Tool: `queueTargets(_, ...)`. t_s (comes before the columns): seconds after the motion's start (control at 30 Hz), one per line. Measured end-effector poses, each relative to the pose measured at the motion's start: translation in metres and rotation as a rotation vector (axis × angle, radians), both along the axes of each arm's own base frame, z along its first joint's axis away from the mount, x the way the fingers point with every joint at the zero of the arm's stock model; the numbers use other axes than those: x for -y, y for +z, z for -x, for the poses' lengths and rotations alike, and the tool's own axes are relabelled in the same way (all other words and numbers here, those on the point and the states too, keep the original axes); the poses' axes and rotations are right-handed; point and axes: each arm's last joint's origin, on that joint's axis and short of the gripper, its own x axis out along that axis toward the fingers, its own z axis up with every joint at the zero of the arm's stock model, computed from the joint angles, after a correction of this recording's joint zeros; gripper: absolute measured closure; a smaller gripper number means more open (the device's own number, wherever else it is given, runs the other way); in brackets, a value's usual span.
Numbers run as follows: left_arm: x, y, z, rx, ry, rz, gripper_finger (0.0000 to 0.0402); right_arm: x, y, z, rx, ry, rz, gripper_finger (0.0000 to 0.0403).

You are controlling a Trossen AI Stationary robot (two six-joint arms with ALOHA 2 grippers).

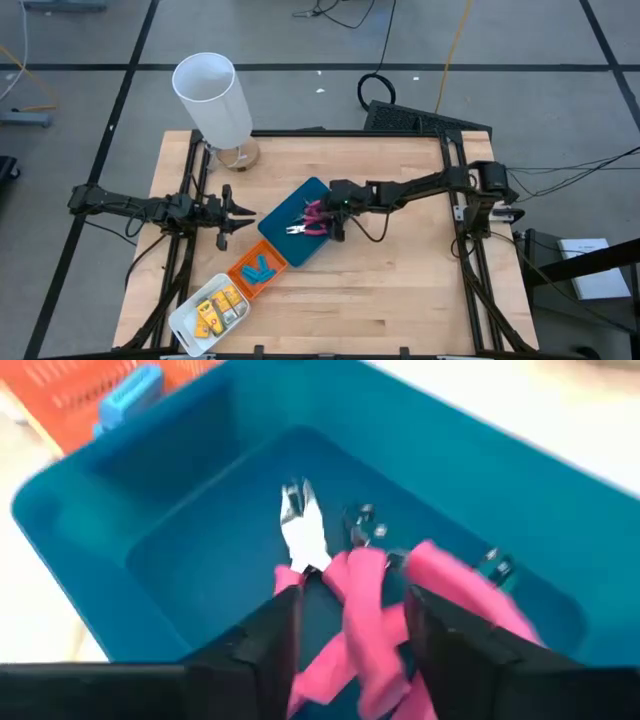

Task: Pick & Place School Supplies
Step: Put the pink hole puncher into the blue bin, then return to Home Position

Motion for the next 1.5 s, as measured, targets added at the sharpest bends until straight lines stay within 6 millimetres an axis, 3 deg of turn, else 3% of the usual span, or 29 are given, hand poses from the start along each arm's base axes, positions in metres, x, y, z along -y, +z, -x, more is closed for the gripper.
queueTargets(0.13,0.0,0.0,0.0,0.0,0.0,0.0,0.0304,-0.001,0.019,0.01,-0.004,0.0,-0.001,0.0197)
queueTargets(0.33,0.0,0.0,0.0,0.0,0.0,0.0,0.0304,-0.003,0.067,0.036,0.035,-0.046,-0.06,0.0175)
queueTargets(0.5,0.0,0.0,0.0,0.0,0.0,0.0,0.0304,-0.013,0.1,0.069,0.094,-0.022,-0.058,0.0177)
queueTargets(0.63,0.0,0.0,0.0,0.0,0.0,0.0,0.0304,-0.023,0.108,0.101,0.185,0.029,-0.03,0.0178)
queueTargets(0.77,0.0,0.0,0.0,0.0,0.0,0.0,0.0304,-0.03,0.098,0.132,0.286,0.056,-0.027,0.0175)
queueTargets(1.1,0.0,0.0,0.0,0.0,0.0,0.0,0.0304,-0.032,0.039,0.206,0.448,0.026,-0.099,0.0176)
queueTargets(1.27,0.0,0.0,0.0,0.0,0.0,0.0,0.0304,-0.031,0.024,0.229,0.601,0.026,-0.1,0.0175)
queueTargets(1.5,0.0,0.0,0.0,0.0,0.0,0.0,0.0304,-0.03,0.01,0.247,0.662,-0.016,-0.09,0.0178)
